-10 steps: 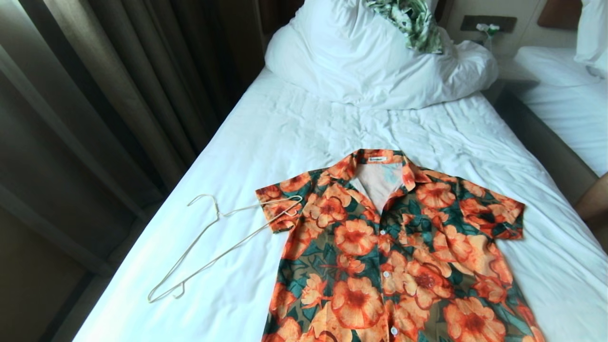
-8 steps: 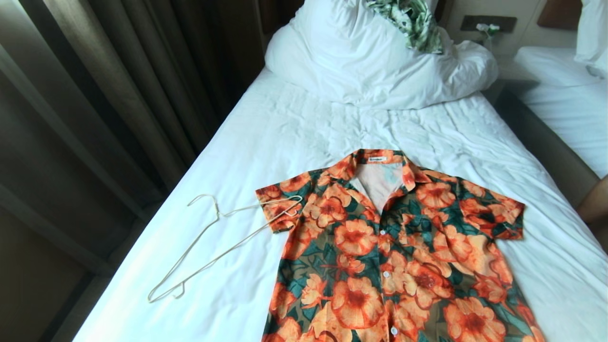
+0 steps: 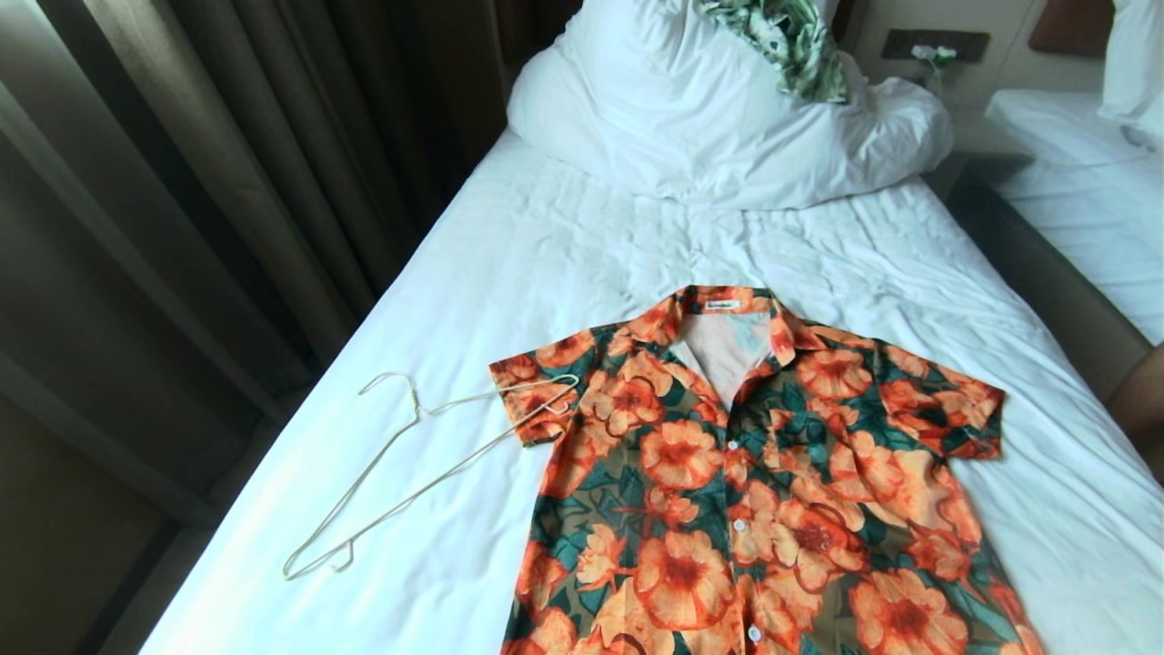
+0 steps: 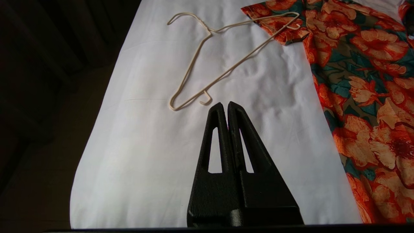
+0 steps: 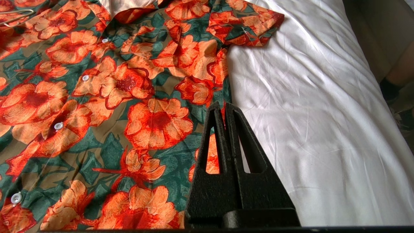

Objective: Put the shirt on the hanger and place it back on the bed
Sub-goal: Lift the shirt and hanger

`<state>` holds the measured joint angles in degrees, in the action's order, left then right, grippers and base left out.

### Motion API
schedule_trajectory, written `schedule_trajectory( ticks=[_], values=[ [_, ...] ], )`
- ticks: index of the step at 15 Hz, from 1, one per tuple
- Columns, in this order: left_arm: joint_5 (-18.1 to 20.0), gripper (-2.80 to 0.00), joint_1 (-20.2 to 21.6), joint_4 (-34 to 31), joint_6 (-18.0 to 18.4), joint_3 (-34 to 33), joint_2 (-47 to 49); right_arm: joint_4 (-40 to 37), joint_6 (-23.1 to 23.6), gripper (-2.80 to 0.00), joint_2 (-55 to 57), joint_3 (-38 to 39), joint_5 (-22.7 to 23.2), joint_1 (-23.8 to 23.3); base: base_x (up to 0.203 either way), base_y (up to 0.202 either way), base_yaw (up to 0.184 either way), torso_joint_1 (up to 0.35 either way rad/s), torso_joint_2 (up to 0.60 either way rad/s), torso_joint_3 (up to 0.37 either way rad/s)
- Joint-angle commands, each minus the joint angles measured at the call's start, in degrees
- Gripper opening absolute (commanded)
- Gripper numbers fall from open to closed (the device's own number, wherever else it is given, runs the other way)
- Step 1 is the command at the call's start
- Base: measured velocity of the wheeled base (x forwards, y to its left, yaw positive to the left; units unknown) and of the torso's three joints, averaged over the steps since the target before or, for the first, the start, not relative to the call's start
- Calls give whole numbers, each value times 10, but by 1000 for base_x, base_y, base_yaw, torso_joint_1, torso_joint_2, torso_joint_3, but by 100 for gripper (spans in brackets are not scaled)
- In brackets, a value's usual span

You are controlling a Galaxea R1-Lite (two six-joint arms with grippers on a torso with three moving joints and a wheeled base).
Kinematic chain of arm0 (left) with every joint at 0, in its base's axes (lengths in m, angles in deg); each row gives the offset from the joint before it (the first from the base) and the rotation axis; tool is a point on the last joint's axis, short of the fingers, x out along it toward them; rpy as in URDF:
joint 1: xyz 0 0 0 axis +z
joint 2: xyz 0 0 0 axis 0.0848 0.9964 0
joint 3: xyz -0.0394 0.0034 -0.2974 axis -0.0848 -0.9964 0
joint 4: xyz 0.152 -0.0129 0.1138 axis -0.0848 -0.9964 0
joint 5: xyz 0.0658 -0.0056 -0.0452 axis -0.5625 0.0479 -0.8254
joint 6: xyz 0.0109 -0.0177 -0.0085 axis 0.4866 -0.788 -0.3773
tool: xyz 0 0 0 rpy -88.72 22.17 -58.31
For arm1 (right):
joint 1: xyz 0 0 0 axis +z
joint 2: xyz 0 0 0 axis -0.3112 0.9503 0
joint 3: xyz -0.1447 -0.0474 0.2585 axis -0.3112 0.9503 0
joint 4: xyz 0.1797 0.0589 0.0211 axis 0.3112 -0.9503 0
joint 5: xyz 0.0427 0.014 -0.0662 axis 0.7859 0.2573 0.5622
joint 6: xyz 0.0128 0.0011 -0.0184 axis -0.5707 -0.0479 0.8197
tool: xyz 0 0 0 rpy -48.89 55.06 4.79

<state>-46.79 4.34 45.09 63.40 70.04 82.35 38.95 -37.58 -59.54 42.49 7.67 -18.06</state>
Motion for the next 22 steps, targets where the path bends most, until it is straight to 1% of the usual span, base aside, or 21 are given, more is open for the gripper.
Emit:
schedule_trajectory(
  ticks=[1,5,12,14,16,17,18,20,21,22],
  values=[
    [-1,-280,0,0,-1,0,1,0,0,-280,-1,0,0,0,0,0,0,0,0,0],
    [-11,-280,0,0,-9,0,1,0,0,-280,-1,0,0,0,0,0,0,0,0,0],
    [-6,-280,0,8,-2,0,1,0,0,-280,-1,0,0,0,0,0,0,0,0,0],
    [5,-280,0,18,-4,26,1,0,0,-280,-1,0,0,0,0,0,0,0,0,0],
    [38,-280,0,2,-7,76,14,0,0,-280,-1,0,0,0,0,0,0,0,0,0],
    [50,-280,0,-9,-10,96,36,0,0,-280,-1,0,0,0,0,0,0,0,0,0],
    [59,-280,0,-13,-20,112,65,0,0,-280,-1,0,0,0,0,0,0,0,0,0],
    [74,-280,-6,-18,-52,158,125,0,0,-280,-1,0,0,0,0,0,0,0,0,0],
    [77,-280,-20,-19,-61,179,155,0,0,-280,-1,0,0,0,0,0,0,0,0,0],
    [77,-280,-50,-20,-69,206,185,0,0,-280,-1,0,0,0,0,0,0,0,0,0]
  ],
)
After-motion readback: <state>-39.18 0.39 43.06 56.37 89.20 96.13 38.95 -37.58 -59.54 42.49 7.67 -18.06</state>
